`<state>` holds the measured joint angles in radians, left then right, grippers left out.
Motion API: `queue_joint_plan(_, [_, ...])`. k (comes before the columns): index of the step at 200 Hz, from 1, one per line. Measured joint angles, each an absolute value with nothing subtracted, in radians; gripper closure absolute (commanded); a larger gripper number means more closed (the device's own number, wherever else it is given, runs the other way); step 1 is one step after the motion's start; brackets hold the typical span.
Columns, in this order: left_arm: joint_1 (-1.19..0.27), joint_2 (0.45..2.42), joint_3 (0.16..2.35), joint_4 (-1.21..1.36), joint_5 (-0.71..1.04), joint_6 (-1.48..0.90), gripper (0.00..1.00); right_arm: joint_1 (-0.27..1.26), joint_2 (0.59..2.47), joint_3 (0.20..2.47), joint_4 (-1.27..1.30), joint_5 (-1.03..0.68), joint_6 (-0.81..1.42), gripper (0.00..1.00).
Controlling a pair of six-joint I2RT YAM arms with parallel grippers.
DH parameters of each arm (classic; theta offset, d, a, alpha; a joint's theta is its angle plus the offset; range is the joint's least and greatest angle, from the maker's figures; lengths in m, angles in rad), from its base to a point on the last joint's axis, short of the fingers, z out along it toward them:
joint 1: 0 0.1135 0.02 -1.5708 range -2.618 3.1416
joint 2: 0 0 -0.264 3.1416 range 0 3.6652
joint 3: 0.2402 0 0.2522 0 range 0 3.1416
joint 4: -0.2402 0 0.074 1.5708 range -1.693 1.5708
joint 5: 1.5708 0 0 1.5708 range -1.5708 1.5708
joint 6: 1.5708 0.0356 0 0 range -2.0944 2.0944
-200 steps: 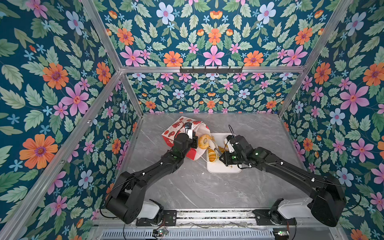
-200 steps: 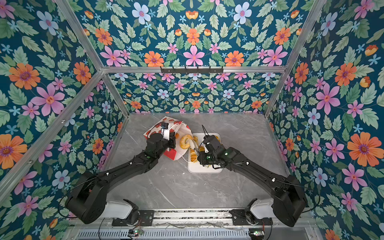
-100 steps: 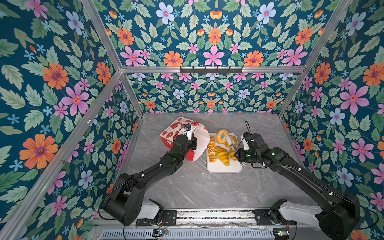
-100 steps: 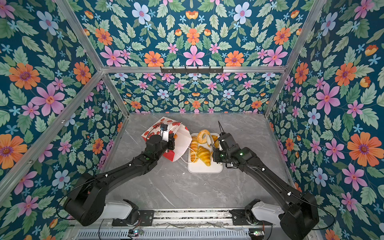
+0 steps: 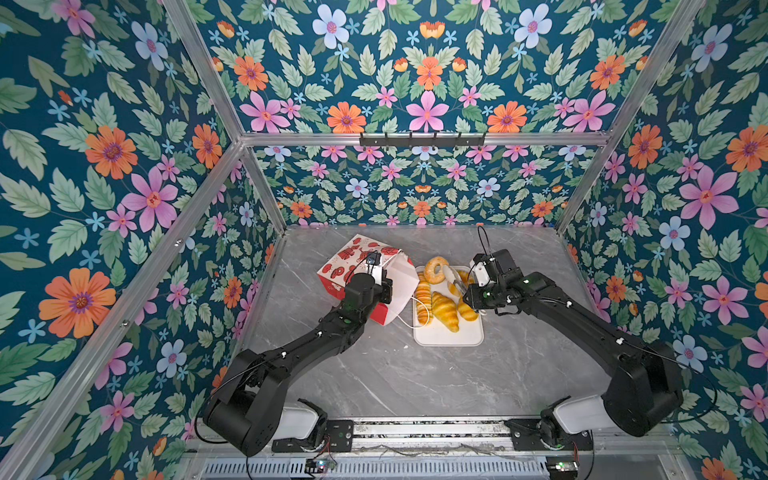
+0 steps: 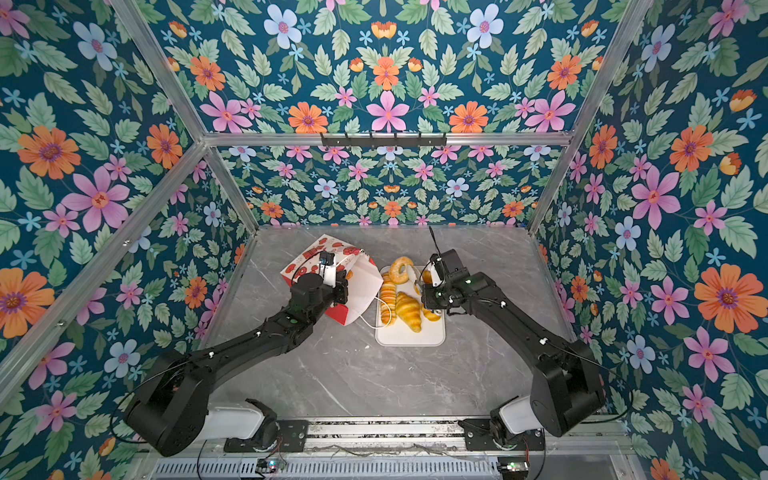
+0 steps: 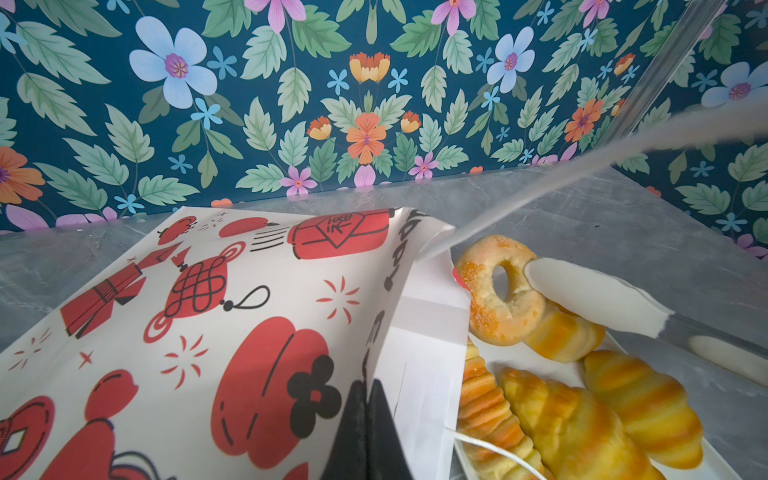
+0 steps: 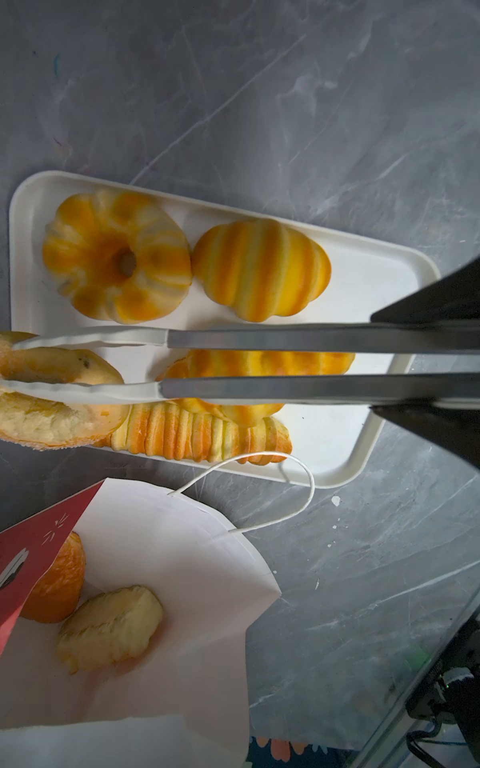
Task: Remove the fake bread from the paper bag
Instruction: 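Open the tongs to release the ring bread and draw them back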
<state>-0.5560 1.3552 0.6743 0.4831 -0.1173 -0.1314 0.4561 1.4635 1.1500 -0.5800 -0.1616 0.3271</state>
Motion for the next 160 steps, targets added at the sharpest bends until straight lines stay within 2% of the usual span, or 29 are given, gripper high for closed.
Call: queue_joint_plan(160, [-0.555, 1.358, 0.648, 0.505, -0.12, -0.133, 1.0, 0.436, 1.534, 1.188, -0.641, -0.102, 0.256, 0.96])
